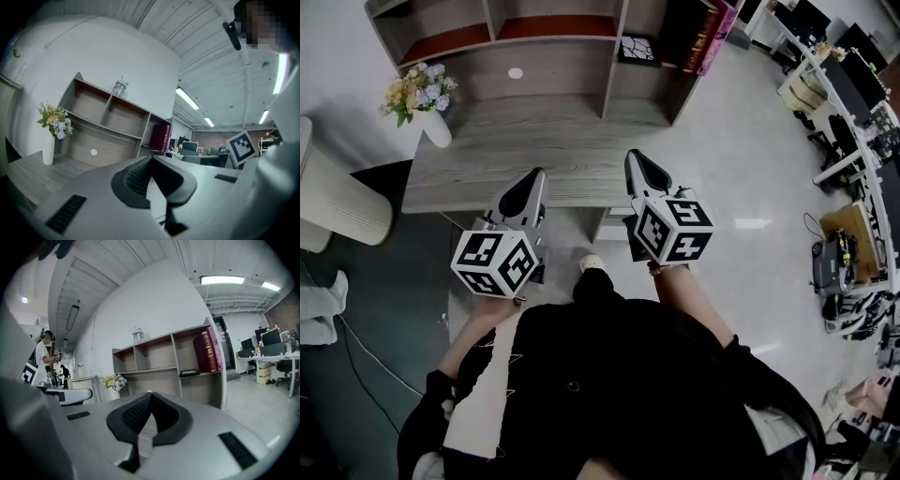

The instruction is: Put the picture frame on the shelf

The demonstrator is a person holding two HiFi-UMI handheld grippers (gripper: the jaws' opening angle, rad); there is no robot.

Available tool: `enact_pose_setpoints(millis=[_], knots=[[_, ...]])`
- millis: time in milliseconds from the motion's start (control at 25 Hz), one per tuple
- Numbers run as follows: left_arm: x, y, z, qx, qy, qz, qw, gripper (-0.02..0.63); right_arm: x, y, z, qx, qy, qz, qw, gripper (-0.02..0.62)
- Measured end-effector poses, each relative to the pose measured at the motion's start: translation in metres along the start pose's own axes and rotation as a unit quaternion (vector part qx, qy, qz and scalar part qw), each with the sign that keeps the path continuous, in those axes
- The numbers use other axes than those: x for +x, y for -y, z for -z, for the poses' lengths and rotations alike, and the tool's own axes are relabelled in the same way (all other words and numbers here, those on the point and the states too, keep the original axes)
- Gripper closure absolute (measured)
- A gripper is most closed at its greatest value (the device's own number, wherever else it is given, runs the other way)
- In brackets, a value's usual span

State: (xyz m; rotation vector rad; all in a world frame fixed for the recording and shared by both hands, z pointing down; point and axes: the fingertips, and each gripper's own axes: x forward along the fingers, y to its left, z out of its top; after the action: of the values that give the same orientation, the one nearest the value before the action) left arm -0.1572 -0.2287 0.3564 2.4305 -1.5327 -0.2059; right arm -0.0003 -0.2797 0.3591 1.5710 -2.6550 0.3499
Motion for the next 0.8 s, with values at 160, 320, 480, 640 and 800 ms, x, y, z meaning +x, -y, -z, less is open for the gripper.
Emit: enact_pose_setpoints(millis=[160, 320, 480, 640, 800], knots=[[0.002, -0.002, -0.002, -0.001, 0.001, 0.0, 1.0, 0.594, 0.003, 0.0, 0.0, 0.004, -0.002, 0.002, 1.0, 0.592], [0.005, -0.004, -0.002, -0.003, 0.001, 0.001, 1.0, 0.594, 0.006, 0.003, -0.001, 0.003, -0.004, 0.005, 1.0, 0.592], [0.007, -0.007, -0.004, -0.004, 0.004, 0.0, 1.0, 0.594, 0.01, 0.003, -0.002, 0.0, -0.004, 0.006, 1.0, 0.592], [0.011, -0.012, -0.005, -0.004, 0.004, -0.001, 1.0, 0.595, 0.016, 0.003, -0.002, -0.003, -0.006, 0.005, 1.0, 0.591], [0.015, -0.013, -0.006, -0.005, 0.003, -0.001, 1.0, 0.594, 0.02, 0.004, -0.003, -0.005, -0.01, 0.005, 1.0, 0.591]])
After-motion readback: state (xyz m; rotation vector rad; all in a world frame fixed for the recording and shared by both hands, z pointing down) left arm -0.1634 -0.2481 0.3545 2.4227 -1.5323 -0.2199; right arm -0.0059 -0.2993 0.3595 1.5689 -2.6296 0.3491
